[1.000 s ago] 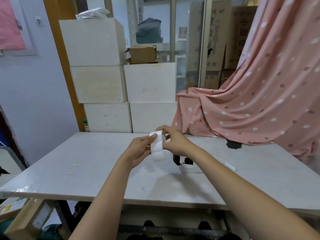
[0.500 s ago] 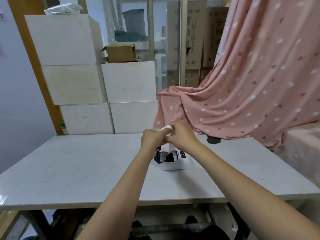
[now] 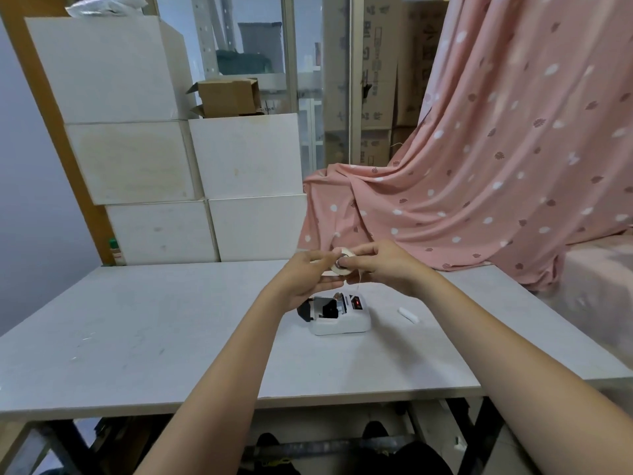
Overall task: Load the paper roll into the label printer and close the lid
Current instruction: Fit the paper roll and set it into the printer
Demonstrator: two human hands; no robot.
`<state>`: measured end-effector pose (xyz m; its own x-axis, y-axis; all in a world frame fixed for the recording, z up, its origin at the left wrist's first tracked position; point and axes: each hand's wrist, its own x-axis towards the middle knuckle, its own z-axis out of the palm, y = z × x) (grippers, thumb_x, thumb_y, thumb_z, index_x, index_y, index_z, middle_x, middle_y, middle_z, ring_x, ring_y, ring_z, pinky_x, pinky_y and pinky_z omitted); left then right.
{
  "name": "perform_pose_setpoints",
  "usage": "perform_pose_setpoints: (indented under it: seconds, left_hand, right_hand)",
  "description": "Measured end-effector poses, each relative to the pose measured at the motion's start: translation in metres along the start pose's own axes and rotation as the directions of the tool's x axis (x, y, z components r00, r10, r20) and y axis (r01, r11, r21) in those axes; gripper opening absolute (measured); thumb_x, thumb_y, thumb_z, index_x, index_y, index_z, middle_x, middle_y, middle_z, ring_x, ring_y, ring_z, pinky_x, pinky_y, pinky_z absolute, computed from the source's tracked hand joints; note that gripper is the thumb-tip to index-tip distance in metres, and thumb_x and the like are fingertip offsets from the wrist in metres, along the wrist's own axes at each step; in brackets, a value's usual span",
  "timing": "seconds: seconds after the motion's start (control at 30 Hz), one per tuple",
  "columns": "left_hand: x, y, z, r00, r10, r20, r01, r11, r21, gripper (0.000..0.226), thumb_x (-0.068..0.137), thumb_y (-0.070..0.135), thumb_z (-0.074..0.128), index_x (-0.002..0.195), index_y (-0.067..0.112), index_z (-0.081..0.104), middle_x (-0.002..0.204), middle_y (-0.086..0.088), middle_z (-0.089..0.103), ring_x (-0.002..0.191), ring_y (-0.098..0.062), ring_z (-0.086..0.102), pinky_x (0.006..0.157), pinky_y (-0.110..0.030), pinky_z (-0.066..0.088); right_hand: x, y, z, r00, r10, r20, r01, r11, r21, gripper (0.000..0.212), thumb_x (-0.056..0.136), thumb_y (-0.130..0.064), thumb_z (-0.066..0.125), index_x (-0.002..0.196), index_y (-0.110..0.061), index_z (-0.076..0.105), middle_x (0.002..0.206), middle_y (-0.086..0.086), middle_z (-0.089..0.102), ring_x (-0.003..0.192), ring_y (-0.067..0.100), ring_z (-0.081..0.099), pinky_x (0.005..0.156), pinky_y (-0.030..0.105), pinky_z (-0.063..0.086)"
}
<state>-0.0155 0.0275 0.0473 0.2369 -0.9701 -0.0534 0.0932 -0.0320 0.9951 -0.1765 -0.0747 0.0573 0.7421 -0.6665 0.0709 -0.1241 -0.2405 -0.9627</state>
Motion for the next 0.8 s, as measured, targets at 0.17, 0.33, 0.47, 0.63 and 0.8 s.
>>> perform_pose_setpoints:
  seconds: [0.17,0.33,0.47,0.63,0.8]
  left_hand:
    - [-0.006,0.004,-0.005,0.997,0.011,0.074,-0.008,0.999,-0.032,0.038,0.099,0.025,0.062,0.121,-0.005,0.068,0.122,-0.017,0.071,0.107,-0.028,0.073,0.09,-0.027,0.059]
    - [-0.007,0.003,-0.006,0.995,0.052,0.081,-0.041,0.992,-0.122,0.035,0.1,0.02,0.061,0.12,-0.007,0.067,0.117,-0.017,0.074,0.105,-0.031,0.074,0.094,-0.031,0.058]
    - [-0.006,0.0,-0.008,0.997,0.073,0.033,-0.068,0.99,-0.124,0.036,0.099,0.018,0.063,0.123,-0.009,0.065,0.117,-0.019,0.073,0.107,-0.031,0.073,0.091,-0.03,0.06]
    - [-0.007,-0.004,-0.008,0.995,0.098,-0.002,-0.098,0.99,-0.098,0.032,0.098,0.018,0.065,0.118,-0.007,0.069,0.113,-0.018,0.075,0.101,-0.029,0.075,0.082,-0.024,0.061]
    - [-0.007,-0.008,-0.005,0.994,0.104,-0.026,-0.105,0.992,-0.073,0.033,0.096,0.02,0.068,0.117,-0.005,0.07,0.114,-0.019,0.074,0.1,-0.03,0.075,0.083,-0.026,0.061]
  right_hand:
    - [-0.001,-0.001,-0.002,0.999,-0.006,0.037,0.002,0.996,0.092,0.035,0.09,-0.014,0.078,0.123,-0.007,0.068,0.111,0.024,0.076,0.098,0.038,0.069,0.102,0.05,0.054]
    - [0.0,0.0,0.006,0.998,-0.058,0.004,0.057,0.991,0.118,0.03,0.1,-0.023,0.065,0.125,-0.006,0.067,0.119,0.021,0.074,0.099,0.028,0.073,0.092,0.039,0.06]
    - [0.001,0.002,0.01,0.996,-0.067,-0.052,0.07,0.996,0.053,0.031,0.107,-0.027,0.052,0.125,-0.01,0.071,0.121,0.017,0.073,0.109,0.029,0.072,0.087,0.032,0.062]
    - [0.003,0.008,0.01,0.992,-0.066,-0.111,0.057,0.995,-0.083,0.034,0.106,-0.034,0.052,0.125,-0.016,0.074,0.12,0.007,0.076,0.119,0.028,0.067,0.104,0.048,0.053]
    - [-0.002,0.008,0.01,0.99,-0.097,-0.105,0.067,0.962,-0.263,0.031,0.104,-0.041,0.052,0.12,-0.03,0.076,0.13,0.006,0.071,0.13,0.026,0.058,0.113,0.043,0.041]
